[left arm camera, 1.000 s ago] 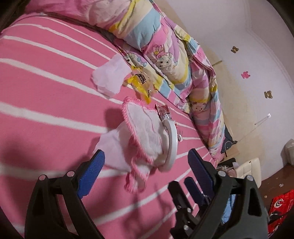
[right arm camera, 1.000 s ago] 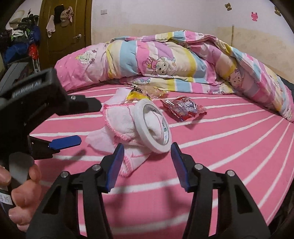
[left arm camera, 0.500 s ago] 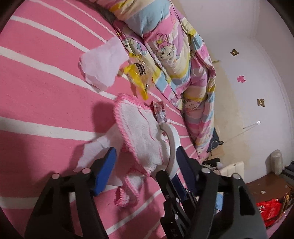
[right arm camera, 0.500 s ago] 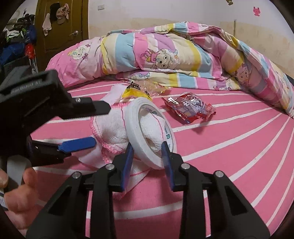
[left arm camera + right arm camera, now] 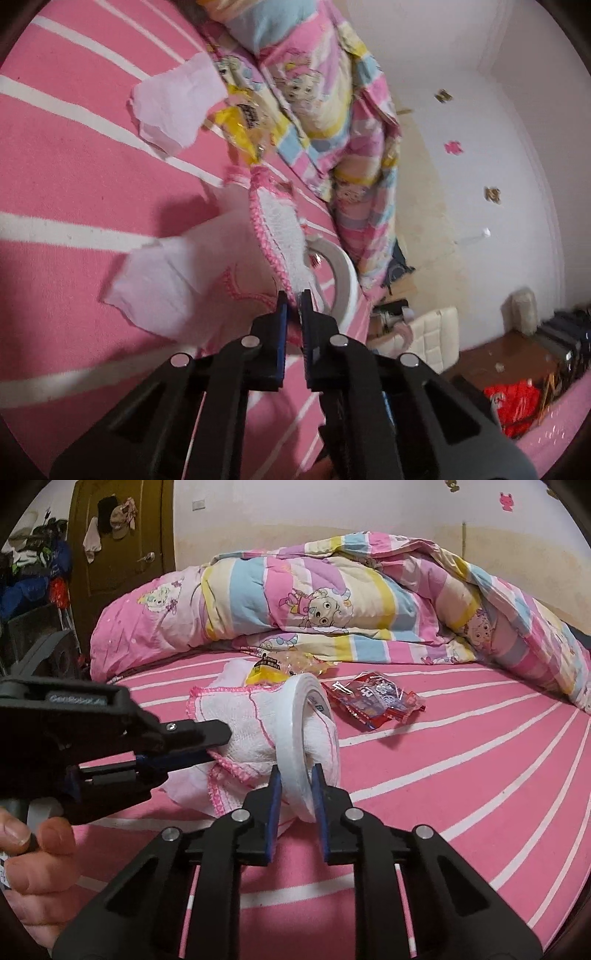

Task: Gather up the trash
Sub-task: 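Grasp the pink-edged white cloth with the left tool while the right tool grasps the white tape roll, then carry the cloth and tape roll in both tools over the black trash bin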

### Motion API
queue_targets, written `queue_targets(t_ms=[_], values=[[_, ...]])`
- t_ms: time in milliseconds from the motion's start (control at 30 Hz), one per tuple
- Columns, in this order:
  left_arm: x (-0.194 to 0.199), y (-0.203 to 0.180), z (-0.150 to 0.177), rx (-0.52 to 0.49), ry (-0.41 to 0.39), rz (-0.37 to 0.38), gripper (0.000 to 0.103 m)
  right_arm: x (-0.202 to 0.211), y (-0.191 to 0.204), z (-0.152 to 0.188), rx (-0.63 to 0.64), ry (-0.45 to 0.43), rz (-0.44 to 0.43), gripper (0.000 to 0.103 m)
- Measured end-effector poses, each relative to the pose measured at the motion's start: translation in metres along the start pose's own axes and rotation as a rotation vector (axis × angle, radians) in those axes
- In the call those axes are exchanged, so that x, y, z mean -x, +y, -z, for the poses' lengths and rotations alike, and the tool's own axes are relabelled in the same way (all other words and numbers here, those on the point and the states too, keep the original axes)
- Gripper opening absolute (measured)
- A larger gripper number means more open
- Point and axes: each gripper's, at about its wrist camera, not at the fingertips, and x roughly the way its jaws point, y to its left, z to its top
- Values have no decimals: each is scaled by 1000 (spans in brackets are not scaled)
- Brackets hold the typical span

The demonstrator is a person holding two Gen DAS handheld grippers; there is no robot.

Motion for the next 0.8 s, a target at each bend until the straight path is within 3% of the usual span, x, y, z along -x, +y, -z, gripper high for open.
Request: queue_targets(t_ms=[100, 200, 267, 533, 800], values=[[11, 4, 8, -87, 39, -40, 3, 0, -1, 5, 12, -4, -39, 16], [37, 15, 15, -53, 11, -30, 3, 10, -1, 7, 27, -10, -72, 15], [51, 10, 19, -83, -6, -37, 3, 19, 2, 8, 54, -29, -74, 15], [110, -60, 49, -296, -102, -80, 3, 78, 13, -4, 108, -69, -103, 11], [162, -96, 105, -202, -132, -139, 3, 176, 3, -6, 14, -23, -127, 11]])
